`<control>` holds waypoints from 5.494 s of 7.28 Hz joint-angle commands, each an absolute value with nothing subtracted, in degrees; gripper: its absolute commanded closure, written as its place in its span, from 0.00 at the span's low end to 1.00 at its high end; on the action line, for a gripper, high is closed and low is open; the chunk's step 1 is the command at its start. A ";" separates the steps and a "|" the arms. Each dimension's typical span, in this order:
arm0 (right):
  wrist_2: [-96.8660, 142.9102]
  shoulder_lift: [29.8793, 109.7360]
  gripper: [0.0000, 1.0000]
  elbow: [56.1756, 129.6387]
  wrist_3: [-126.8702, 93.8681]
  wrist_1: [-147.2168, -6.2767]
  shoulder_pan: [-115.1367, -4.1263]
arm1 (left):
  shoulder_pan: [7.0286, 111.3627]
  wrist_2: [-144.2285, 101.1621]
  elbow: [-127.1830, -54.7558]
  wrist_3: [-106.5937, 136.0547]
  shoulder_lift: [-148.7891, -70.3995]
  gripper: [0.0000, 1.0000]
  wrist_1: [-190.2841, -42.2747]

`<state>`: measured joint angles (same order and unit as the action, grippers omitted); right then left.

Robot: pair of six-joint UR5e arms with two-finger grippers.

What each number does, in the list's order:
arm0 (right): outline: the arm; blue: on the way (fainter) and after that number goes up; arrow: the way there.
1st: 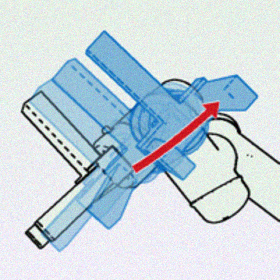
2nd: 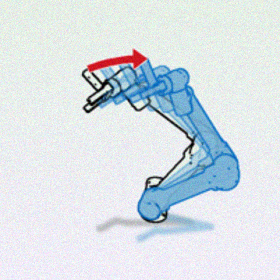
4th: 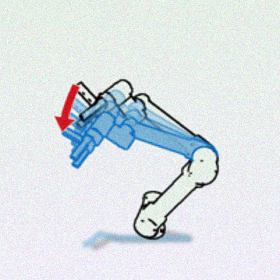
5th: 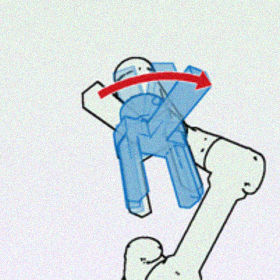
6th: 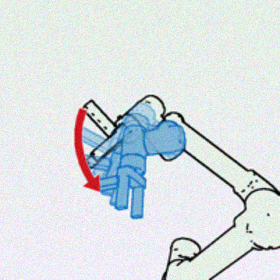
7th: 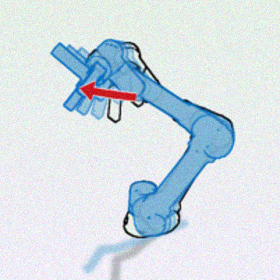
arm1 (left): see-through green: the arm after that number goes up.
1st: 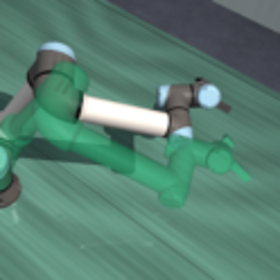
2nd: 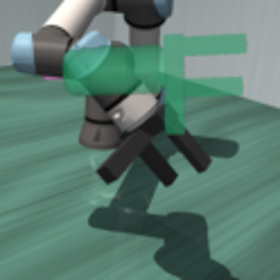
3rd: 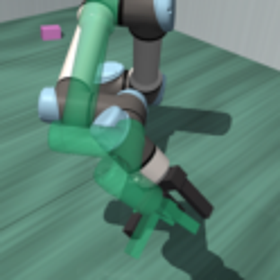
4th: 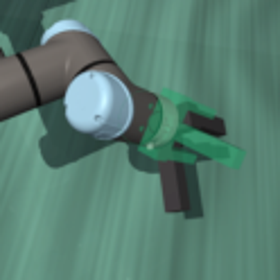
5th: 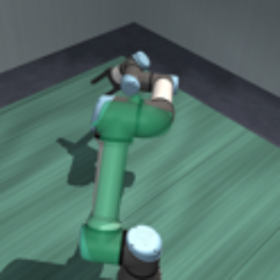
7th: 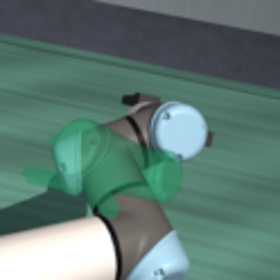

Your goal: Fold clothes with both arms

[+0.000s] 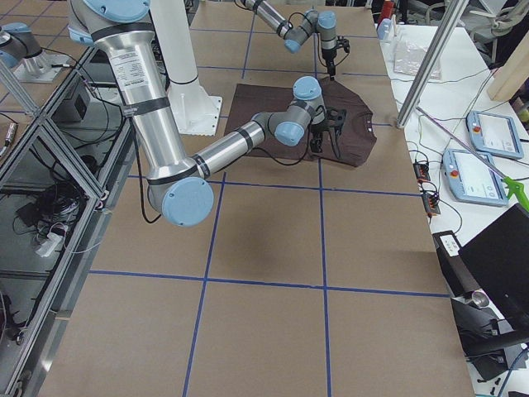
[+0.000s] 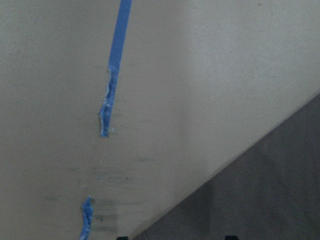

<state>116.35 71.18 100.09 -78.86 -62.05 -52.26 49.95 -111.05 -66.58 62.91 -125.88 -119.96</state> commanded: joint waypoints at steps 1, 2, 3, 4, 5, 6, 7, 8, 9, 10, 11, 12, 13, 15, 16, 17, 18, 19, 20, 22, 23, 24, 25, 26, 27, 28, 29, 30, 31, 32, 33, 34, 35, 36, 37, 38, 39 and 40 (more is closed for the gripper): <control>116.19 71.10 0.00 100.19 -78.84 -62.05 -52.21 | 49.75 -110.92 -66.45 63.02 -125.86 0.36 -119.97; 116.02 71.10 0.00 100.20 -78.92 -62.05 -52.21 | 49.66 -110.83 -66.27 63.02 -125.77 0.46 -119.97; 116.02 71.02 0.00 100.28 -78.93 -62.05 -52.21 | 49.75 -110.92 -65.75 62.93 -125.77 0.47 -120.06; 115.93 71.02 0.00 100.28 -78.93 -62.05 -52.21 | 49.75 -110.92 -65.74 63.02 -125.77 0.47 -120.06; 115.84 71.02 0.00 100.28 -79.01 -62.14 -52.21 | 49.66 -110.92 -65.74 63.10 -125.86 0.47 -120.06; 115.75 71.02 0.00 100.28 -79.10 -62.14 -52.21 | 49.75 -110.92 -65.74 63.02 -125.86 0.47 -119.97; 115.84 70.93 0.00 100.28 -79.01 -62.14 -52.21 | 49.66 -110.92 -65.83 63.45 -125.86 0.70 -120.06; 115.75 70.93 0.00 100.28 -79.01 -62.14 -52.21 | 49.66 -110.92 -65.83 63.02 -125.86 1.00 -120.06; 115.75 70.84 0.00 100.20 -79.01 -62.14 -52.21 | 49.75 -111.18 -65.83 63.02 -126.03 1.00 -119.97; 115.75 70.93 0.00 100.28 -79.01 -62.14 -52.21 | 49.83 -111.44 -66.09 63.02 -126.47 1.00 -119.62; 115.75 70.93 0.00 100.28 -79.10 -62.14 -52.21 | 50.10 -113.53 -66.88 63.10 -127.34 1.00 -118.92; 115.66 70.84 0.00 100.28 -79.19 -62.14 -52.21 | 50.10 -116.43 -67.41 64.76 -129.44 1.00 -118.22; 115.66 70.93 0.00 100.20 -79.28 -62.14 -52.12 | 50.01 -116.37 -67.41 68.78 -132.86 1.00 -115.08; 115.66 70.49 0.00 99.85 -79.37 -62.14 -51.95 | 48.88 -116.37 -67.33 74.58 -136.65 1.00 -113.81; 115.66 70.49 0.00 99.58 -79.37 -62.14 -51.77 | 45.65 -115.93 -67.24 76.53 -136.93 1.00 -114.25; 115.58 70.84 0.00 99.41 -79.10 -62.05 -51.59 | 45.44 -115.84 -66.54 76.90 -137.63 1.00 -114.52; 115.66 70.84 0.00 99.40 -79.01 -62.14 -51.50 | 45.35 -114.62 -65.14 76.99 -137.81 1.00 -116.35; 115.66 70.84 0.00 99.40 -79.01 -62.14 -51.50 | 45.35 -113.65 -61.04 77.08 -139.20 1.00 -120.20; 115.66 70.93 0.00 99.40 -79.01 -62.05 -51.50 | 45.35 -113.56 -58.82 77.08 -140.18 1.00 -121.71; 115.66 70.84 0.00 99.23 -78.93 -62.05 -51.42 | 45.35 -112.59 -58.89 76.91 -140.45 0.89 -123.04; 115.58 70.67 0.00 99.58 -79.62 -62.14 -51.42 | 45.35 -112.67 -60.54 76.99 -139.93 0.40 -123.13; 114.71 70.23 0.00 100.28 -81.54 -62.57 -50.46 | 45.26 -113.02 -64.04 77.17 -139.23 0.39 -122.53; 113.04 70.57 0.00 101.24 -83.74 -62.67 -47.58 | 45.00 -113.20 -71.12 78.65 -135.30 0.39 -122.35; 112.51 71.97 0.00 104.47 -89.07 -62.93 -45.11 | 43.35 -113.20 -79.89 79.53 -128.83 0.38 -122.34; 111.80 75.72 0.00 109.72 -93.82 -64.23 -40.65 | 43.07 -113.20 -85.98 79.63 -125.63 0.38 -122.34; 106.75 77.68 0.01 115.34 -95.35 -70.34 -34.43 | 42.98 -113.38 -89.26 79.54 -122.99 0.37 -122.26; 103.22 77.87 0.02 119.66 -96.93 -79.80 -28.45 | 42.98 -116.16 -89.47 78.84 -121.57 0.34 -122.86; 95.87 77.78 0.03 122.06 -106.25 -82.94 -21.78 | 42.89 -119.58 -89.21 78.84 -121.20 0.30 -122.44; 91.02 77.70 0.05 122.51 -109.48 -83.32 -15.36 | 42.89 -119.88 -89.38 79.10 -120.85 0.30 -122.61; 86.09 78.57 0.13 122.69 -113.43 -84.10 -9.81 | 42.80 -119.80 -89.12 79.10 -120.76 0.30 -122.78; 81.61 78.57 0.18 122.78 -119.56 -87.59 -5.06 | 42.89 -119.45 -89.56 79.19 -120.07 0.30 -122.78; 79.04 78.75 0.23 122.61 -122.92 -90.06 -1.88 | 42.98 -119.27 -89.47 79.19 -119.97 0.30 -122.87; 78.58 78.84 0.23 122.35 -123.48 -90.52 -1.50 | 42.89 -119.18 -89.56 79.19 -119.45 0.30 -122.87; 78.57 79.53 0.24 121.82 -125.92 -90.53 -1.49 | 42.89 -119.09 -89.47 79.19 -119.44 0.28 -122.87; 78.66 79.71 0.25 121.82 -126.21 -90.53 -1.67 | 42.89 -119.18 -89.56 79.19 -119.36 0.27 -122.87; 79.01 80.06 0.26 121.03 -126.30 -90.53 -1.58 | 42.89 -119.09 -89.65 79.19 -119.36 0.27 -122.87; 79.19 80.07 0.27 120.68 -127.34 -90.61 -1.50 | 42.89 -119.09 -89.65 79.19 -119.44 0.27 -122.87; 79.54 80.76 0.31 120.76 -128.57 -90.62 -1.41 | 42.89 -119.09 -89.65 79.19 -119.36 0.27 -122.87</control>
